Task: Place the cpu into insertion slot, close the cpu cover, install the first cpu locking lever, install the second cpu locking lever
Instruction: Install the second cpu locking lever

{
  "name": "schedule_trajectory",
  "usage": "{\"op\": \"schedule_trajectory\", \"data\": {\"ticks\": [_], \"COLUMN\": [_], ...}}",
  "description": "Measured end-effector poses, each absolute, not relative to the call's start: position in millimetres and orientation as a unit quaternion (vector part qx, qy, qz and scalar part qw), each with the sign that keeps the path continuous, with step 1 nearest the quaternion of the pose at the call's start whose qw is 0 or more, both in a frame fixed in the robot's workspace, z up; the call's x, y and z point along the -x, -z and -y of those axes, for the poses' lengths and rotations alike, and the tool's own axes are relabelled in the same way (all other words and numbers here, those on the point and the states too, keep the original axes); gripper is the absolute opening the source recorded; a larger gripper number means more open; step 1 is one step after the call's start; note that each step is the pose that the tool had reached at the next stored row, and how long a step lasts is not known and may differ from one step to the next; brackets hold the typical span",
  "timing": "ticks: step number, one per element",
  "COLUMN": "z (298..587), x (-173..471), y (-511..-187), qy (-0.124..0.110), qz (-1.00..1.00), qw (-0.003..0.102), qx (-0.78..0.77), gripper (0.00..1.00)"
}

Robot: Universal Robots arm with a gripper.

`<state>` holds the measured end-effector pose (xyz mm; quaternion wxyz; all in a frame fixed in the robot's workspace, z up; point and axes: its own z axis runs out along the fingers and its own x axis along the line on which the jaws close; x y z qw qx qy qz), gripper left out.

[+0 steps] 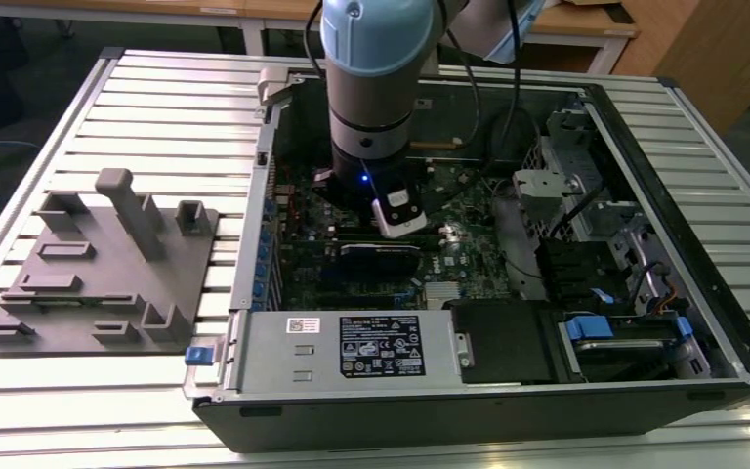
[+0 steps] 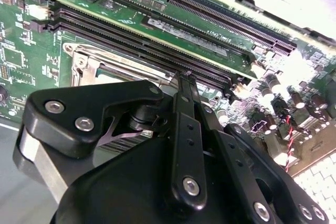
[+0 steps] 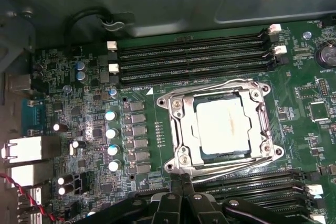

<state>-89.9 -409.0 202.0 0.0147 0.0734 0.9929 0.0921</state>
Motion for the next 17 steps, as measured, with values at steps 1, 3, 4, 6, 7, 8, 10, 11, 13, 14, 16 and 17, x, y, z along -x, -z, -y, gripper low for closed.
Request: {"op": "schedule_trajectory", "data": {"ticks": [1,3,4,6,7,8,10,11,13,14,16,17], "z": [409.0,409.0,408.9,408.9,408.9,409.0,409.0,409.0,409.0,408.9,408.9,409.0], "x": [90.0,90.0,90.0,89.9,90.0,90.0,90.0,90.1,90.3,90.4,90.5,90.6], "y": [-201.9,-201.9,-201.9,-201.7,-201.3,-201.2,-200.8,-200.5,-200.3,-200.2,-199.9,-199.7], "qy": [-0.093,-0.095,-0.096,-0.097,-0.098,-0.098,-0.098,-0.098,-0.100,-0.101,-0.102,-0.102], "qz": [-0.993,-0.993,-0.993,-0.992,-0.992,-0.992,-0.992,-0.992,-0.992,-0.992,-0.992,-0.992], "qw": [0.015,0.014,0.014,0.014,0.014,0.014,0.014,0.014,0.014,0.014,0.014,0.014], "qx": [-0.073,-0.073,-0.073,-0.073,-0.073,-0.073,-0.073,-0.073,-0.073,-0.073,-0.074,-0.074], "gripper": [0.11,0.11,0.11,0.11,0.11,0.11,0.11,0.11,0.11,0.11,0.11,0.11]}}
